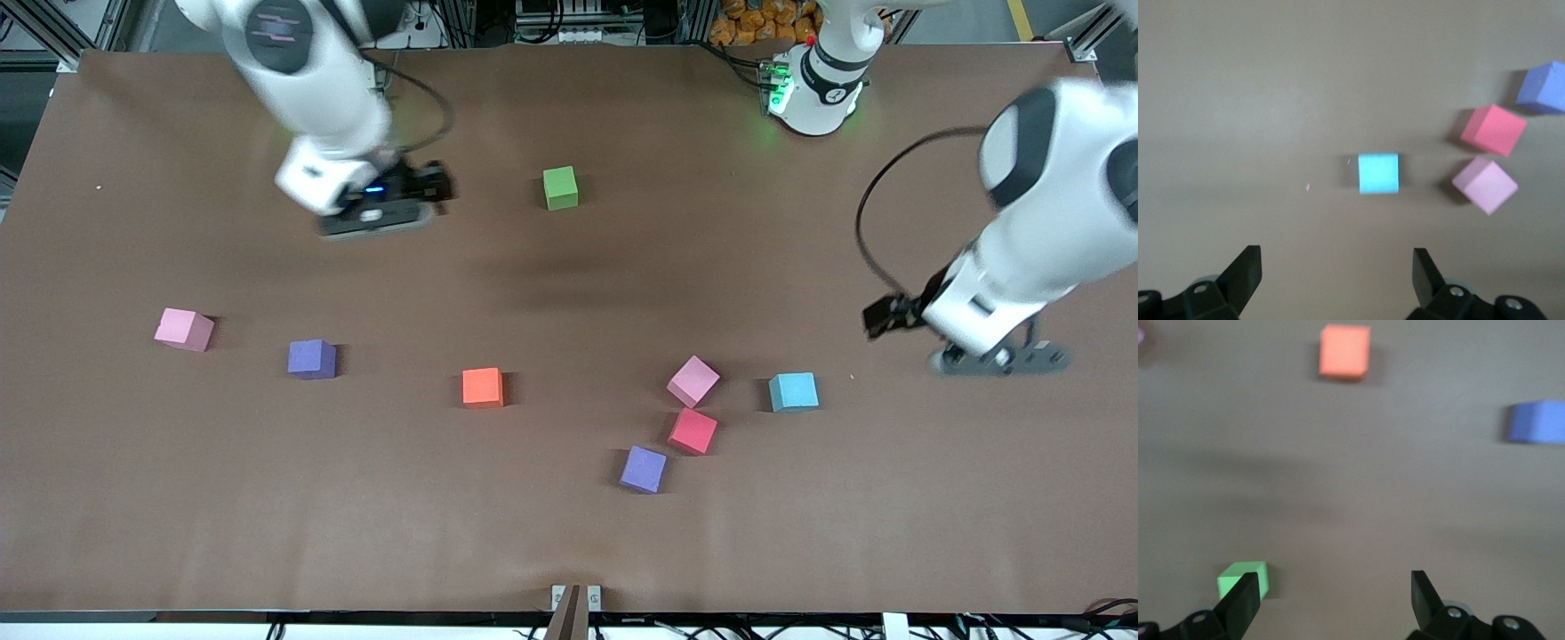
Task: Arrange blocks into number 1
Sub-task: 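Grasp the green cube with the right gripper while the left gripper reaches the cyan cube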
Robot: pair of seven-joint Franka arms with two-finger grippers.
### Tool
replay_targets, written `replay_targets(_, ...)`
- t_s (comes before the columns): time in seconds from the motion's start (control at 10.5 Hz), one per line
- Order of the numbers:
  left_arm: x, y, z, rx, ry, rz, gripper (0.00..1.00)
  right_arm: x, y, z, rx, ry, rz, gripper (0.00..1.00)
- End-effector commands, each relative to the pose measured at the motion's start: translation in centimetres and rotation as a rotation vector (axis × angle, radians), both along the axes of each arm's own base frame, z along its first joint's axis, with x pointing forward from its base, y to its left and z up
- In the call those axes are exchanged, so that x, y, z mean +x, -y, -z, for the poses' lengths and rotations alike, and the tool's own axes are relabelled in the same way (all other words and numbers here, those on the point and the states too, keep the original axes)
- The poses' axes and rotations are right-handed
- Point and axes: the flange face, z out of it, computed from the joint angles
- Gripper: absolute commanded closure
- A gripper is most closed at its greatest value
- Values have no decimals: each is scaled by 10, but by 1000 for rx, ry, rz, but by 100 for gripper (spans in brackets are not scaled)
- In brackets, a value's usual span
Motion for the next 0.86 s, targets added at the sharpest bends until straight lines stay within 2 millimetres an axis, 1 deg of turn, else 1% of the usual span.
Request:
replay_targets(0.0,23,11,40,2,20,-8,0,-52,-75,59,-12,-21,45,0)
replay_targets(0.1,25,22,60,1,5,4,0,-71,-102,76,8,-20,28,0)
replay_targets(0.19,28,34,77,0,-2,20,0,-88,-124,100,14,-29,4,0)
replay_targets(0.29,31,45,91,-7,14,34,0,-102,-141,123,1,-27,9,0)
replay_targets(0.38,34,46,96,-14,25,34,0,-121,-157,141,-21,-18,1,0)
replay_targets(0.57,34,47,96,-16,29,34,0,-145,-168,166,-75,-1,-44,0)
replay_targets(0.67,34,46,94,-15,32,34,0,-146,-169,173,-81,-10,-47,0)
replay_targets(0.76,35,46,92,-16,37,33,0,-153,-173,180,-87,-7,-69,0)
